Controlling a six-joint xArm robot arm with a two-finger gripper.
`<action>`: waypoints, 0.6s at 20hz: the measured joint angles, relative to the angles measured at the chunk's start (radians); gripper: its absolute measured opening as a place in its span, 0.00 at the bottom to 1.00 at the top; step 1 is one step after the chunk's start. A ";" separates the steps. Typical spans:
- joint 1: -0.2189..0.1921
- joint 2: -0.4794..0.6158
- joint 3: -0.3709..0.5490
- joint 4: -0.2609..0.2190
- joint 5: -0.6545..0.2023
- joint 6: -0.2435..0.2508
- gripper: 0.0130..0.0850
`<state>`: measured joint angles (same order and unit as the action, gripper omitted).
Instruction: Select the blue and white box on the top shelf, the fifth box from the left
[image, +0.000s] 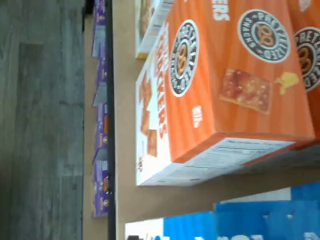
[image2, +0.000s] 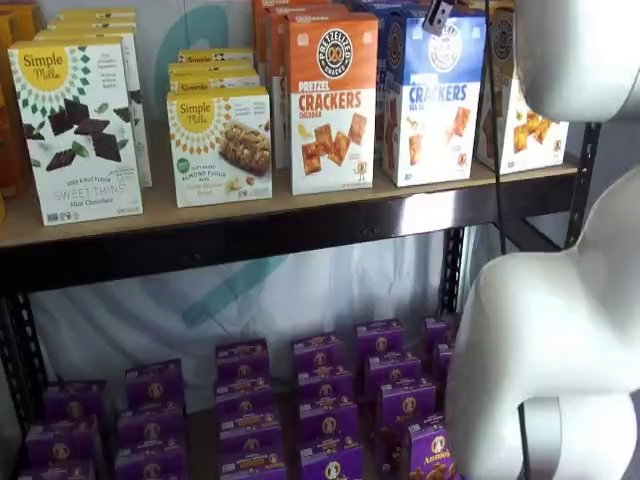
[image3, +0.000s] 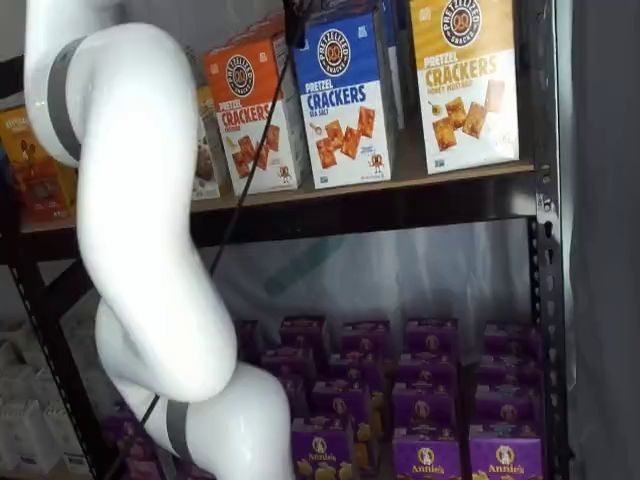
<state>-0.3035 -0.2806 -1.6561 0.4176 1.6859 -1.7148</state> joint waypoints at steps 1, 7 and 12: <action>-0.003 0.002 0.001 0.005 -0.008 -0.003 1.00; -0.002 0.014 0.001 -0.018 -0.049 -0.018 1.00; -0.006 0.022 -0.002 -0.032 -0.056 -0.030 1.00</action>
<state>-0.3091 -0.2583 -1.6585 0.3857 1.6294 -1.7451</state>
